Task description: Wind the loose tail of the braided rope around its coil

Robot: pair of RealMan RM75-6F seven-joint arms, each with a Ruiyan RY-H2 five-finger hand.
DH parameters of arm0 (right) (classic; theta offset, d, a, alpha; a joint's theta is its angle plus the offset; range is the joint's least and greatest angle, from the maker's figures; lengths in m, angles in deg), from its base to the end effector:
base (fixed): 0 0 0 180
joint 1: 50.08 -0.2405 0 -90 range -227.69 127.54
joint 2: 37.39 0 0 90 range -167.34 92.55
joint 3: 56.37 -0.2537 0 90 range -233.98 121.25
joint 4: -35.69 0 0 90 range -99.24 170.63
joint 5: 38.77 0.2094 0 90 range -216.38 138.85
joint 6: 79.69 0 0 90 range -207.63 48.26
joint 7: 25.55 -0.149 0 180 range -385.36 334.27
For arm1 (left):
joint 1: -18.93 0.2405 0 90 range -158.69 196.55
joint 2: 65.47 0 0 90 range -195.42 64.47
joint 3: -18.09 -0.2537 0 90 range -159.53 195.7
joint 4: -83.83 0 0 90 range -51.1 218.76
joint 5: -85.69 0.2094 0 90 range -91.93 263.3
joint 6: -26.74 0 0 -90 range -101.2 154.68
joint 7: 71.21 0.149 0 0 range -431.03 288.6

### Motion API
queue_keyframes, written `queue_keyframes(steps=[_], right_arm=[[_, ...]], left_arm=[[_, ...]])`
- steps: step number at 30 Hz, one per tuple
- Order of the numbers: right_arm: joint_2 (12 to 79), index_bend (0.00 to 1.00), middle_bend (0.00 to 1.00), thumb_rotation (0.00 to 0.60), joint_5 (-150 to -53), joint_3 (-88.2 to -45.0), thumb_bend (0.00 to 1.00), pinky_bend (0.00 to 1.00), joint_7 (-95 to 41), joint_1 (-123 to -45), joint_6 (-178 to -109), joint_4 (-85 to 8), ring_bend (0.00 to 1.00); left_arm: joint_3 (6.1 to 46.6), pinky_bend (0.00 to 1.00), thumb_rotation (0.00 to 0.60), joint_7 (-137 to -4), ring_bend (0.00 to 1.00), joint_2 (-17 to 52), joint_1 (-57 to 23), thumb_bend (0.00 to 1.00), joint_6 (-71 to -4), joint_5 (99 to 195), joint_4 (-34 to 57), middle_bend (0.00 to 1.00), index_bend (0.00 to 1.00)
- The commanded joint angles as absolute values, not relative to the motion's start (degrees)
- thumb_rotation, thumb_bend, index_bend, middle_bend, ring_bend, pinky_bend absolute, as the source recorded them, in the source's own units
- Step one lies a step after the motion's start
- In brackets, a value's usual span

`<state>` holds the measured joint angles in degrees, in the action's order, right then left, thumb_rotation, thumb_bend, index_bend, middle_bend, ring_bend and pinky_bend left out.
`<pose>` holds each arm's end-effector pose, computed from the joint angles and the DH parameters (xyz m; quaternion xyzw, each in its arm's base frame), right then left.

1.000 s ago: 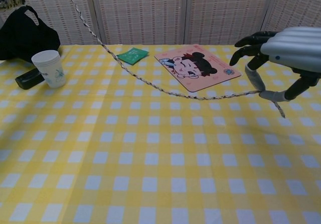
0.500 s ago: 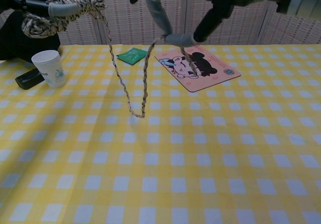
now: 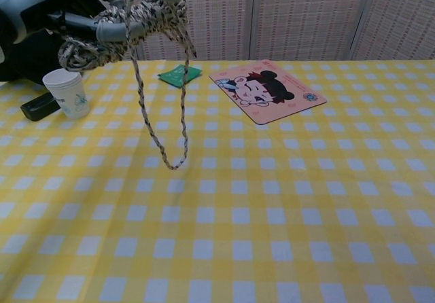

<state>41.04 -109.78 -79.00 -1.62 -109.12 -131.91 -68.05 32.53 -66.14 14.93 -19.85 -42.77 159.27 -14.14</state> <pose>0.0526 -0.3373 0.0542 0.7835 -0.1775 0.5249 0.2813 -0.1036 0.3342 0.0636 -0.6383 -0.3838 -0.5539 0.3721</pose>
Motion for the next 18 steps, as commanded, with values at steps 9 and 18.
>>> queue_keyframes(steps=[9, 18], right_arm=[[43.42, 0.62, 0.19, 0.6, -103.62, -80.5, 0.4, 0.0, -1.93, -112.26, -132.49, -61.88, 0.0], [44.19, 0.62, 0.19, 0.6, -101.22, -79.54, 0.4, 0.0, -3.98, -112.93, -132.12, -57.71, 0.0]], left_arm=[[27.16, 0.54, 0.365, -68.14, 0.69, 16.45, -18.65, 0.23, -44.84, 170.17, -14.11, 0.83, 0.77], [26.6, 0.54, 0.379, -73.57, 0.69, 16.33, -18.26, 0.23, -46.27, 174.18, -14.38, 0.83, 0.76]])
